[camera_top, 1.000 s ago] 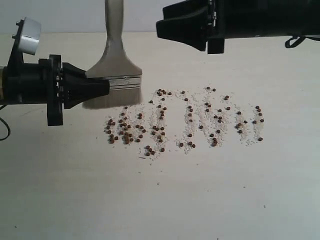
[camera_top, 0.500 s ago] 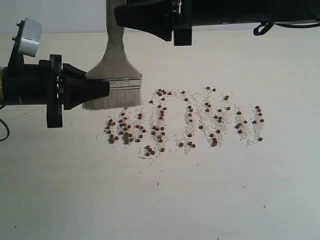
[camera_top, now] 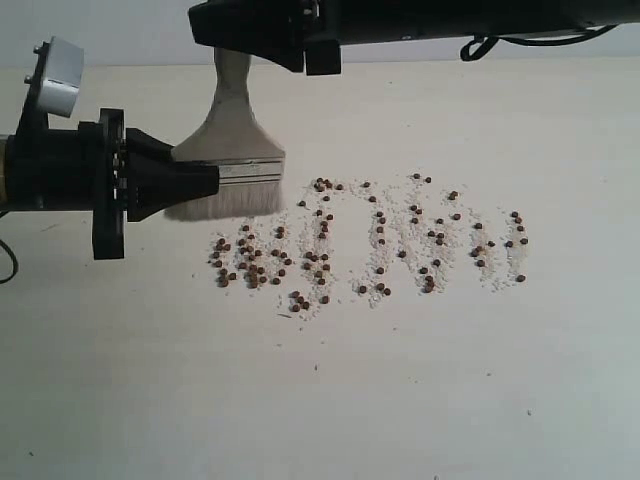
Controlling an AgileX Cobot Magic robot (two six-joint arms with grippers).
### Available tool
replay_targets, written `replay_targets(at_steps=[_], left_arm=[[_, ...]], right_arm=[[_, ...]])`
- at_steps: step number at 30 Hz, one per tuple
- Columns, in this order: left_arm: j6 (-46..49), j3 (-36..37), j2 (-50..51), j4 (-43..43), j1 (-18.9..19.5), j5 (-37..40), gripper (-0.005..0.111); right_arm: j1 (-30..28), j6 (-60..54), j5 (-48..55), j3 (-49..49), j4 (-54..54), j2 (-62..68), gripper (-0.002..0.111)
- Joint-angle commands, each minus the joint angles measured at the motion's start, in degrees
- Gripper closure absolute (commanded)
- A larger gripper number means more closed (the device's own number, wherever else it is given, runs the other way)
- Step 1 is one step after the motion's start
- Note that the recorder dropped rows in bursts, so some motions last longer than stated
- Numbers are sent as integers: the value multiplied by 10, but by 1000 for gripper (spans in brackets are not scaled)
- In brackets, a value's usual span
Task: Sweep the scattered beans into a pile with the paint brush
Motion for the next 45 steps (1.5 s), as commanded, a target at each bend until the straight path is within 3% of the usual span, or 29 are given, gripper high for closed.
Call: replay_targets(at_steps=[1,8,14,21,26,28,42,43,45], left_arm=[[6,-2,2,-5,1,-10,107],[9,-2,2,-9,1,-10,107],[20,-2,2,-11,1,-10,107],[24,-2,2,-15,1,-10,104],[22,-2,2,-13,0,-10,72],[22,-2,2,-13,0,-10,66],[9,-2,3,-5,8,-5,67],[9,-2,3,-5,8,-5,69],[9,-2,3,3,8,1,89]], right_arm=[[4,14,4,-19,7,12,53],[7,18,4,-31,7,25,63],[7,13,4,-31,7,25,109],[7,19,4,-31,7,25,108],[7,22,4,-36,7,25,108],[7,29,4,-40,7,25,108],[-21,125,-55,-48,7,25,108],[-21,128,-55,-48,7,25,108],[-21,133,-50,-48,7,25,108]])
